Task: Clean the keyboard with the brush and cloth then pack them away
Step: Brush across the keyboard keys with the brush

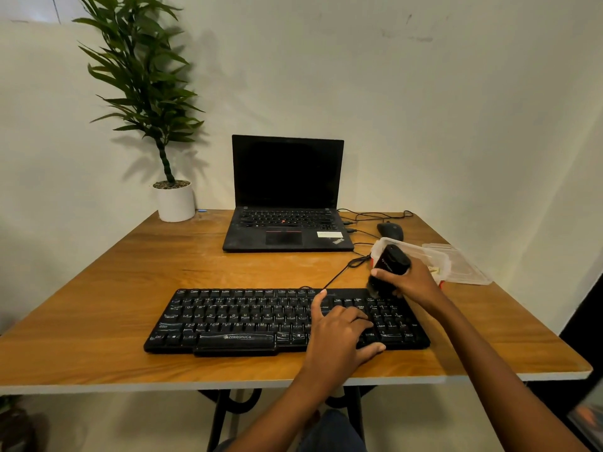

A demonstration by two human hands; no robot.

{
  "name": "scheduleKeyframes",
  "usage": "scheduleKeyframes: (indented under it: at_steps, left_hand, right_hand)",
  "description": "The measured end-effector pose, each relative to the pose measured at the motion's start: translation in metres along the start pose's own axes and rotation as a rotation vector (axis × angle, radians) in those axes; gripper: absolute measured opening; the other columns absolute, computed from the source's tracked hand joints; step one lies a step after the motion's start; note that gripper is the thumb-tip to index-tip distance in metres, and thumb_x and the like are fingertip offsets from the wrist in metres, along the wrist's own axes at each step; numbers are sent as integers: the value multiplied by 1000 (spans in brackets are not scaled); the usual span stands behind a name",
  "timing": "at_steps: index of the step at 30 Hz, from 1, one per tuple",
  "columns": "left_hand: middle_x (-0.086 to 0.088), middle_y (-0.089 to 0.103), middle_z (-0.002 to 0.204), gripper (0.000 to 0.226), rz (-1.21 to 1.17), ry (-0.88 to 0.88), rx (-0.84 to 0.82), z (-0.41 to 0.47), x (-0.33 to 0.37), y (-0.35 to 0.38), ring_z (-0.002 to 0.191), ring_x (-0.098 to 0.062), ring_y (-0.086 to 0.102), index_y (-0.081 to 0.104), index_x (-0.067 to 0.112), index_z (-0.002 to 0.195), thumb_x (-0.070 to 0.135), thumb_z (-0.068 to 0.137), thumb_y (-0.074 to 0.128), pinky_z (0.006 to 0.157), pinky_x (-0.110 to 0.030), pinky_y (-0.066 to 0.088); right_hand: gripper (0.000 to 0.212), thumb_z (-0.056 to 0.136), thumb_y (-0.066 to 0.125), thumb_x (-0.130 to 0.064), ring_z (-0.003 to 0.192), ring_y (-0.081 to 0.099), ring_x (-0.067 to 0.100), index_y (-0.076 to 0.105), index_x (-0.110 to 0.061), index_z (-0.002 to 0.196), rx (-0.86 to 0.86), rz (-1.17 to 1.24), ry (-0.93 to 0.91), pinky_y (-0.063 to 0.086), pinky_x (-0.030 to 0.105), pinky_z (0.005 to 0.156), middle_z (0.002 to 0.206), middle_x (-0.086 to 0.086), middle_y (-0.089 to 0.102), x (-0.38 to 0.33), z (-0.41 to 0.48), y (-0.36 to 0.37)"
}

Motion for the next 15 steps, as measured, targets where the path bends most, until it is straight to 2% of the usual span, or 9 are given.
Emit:
scheduleKeyframes:
  at_steps: [3, 5, 6, 9, 10, 13, 15]
  left_hand:
    - [22, 65, 88, 45, 3, 0, 4, 0, 0, 0, 81, 3, 61, 72, 36, 87, 67, 76, 41, 110, -43, 11]
    - [22, 65, 87, 45, 2, 0, -2, 0, 0, 0, 80, 3, 61, 72, 35, 87, 67, 76, 41, 110, -43, 10]
    - [21, 65, 87, 45, -1, 1, -3, 0, 0, 0, 80, 3, 61, 72, 35, 87, 66, 76, 41, 111, -42, 8]
    - [21, 65, 87, 45, -2, -2, 1, 0, 0, -1, 80, 3, 61, 72, 35, 87, 66, 76, 41, 111, -41, 4]
    - [21, 65, 87, 46, -3, -5, 0, 1, 0, -1, 80, 3, 61, 72, 35, 86, 66, 76, 41, 111, -41, 5]
    - [21, 65, 87, 46, -8, -6, -5, 1, -1, 0, 80, 3, 61, 72, 35, 87, 67, 76, 41, 111, -41, 6]
    - [22, 65, 88, 46, -7, -4, -2, 1, -1, -1, 81, 4, 61, 72, 35, 87, 67, 76, 41, 111, -41, 6]
  right_hand:
    - [33, 79, 72, -22, 87, 58, 12, 57, -17, 108, 79, -19, -53, 51, 26, 67, 95, -4, 61, -2, -4, -5]
    - [29, 79, 71, -22, 76, 58, 8, 56, -19, 104, 70, 25, -35, 48, 21, 60, 90, -4, 62, 0, -6, -7]
    - [29, 79, 71, -22, 73, 59, 11, 57, -18, 104, 58, 7, -31, 48, 22, 58, 91, -1, 63, 1, -7, -7]
    - [36, 78, 72, -20, 87, 58, 18, 58, -13, 111, 157, -58, -96, 50, 33, 72, 99, 2, 62, -2, -8, -14]
    - [37, 79, 72, -20, 89, 58, 17, 58, -11, 112, 181, -38, -94, 51, 33, 74, 100, 2, 61, -2, -8, -16]
    - [40, 79, 71, -20, 83, 58, 15, 57, -12, 115, 133, -23, -65, 54, 27, 65, 99, 0, 60, -1, -11, -16]
    - [39, 78, 73, -20, 88, 58, 17, 58, -14, 113, 178, -67, -89, 54, 38, 74, 95, -2, 59, 2, -12, -17]
Point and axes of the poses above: each hand's wrist, its own z-axis towards the middle knuckle, its own y-axis out of the palm, x = y × z, the point moved 4 cm from there along z, towards the middle knuckle
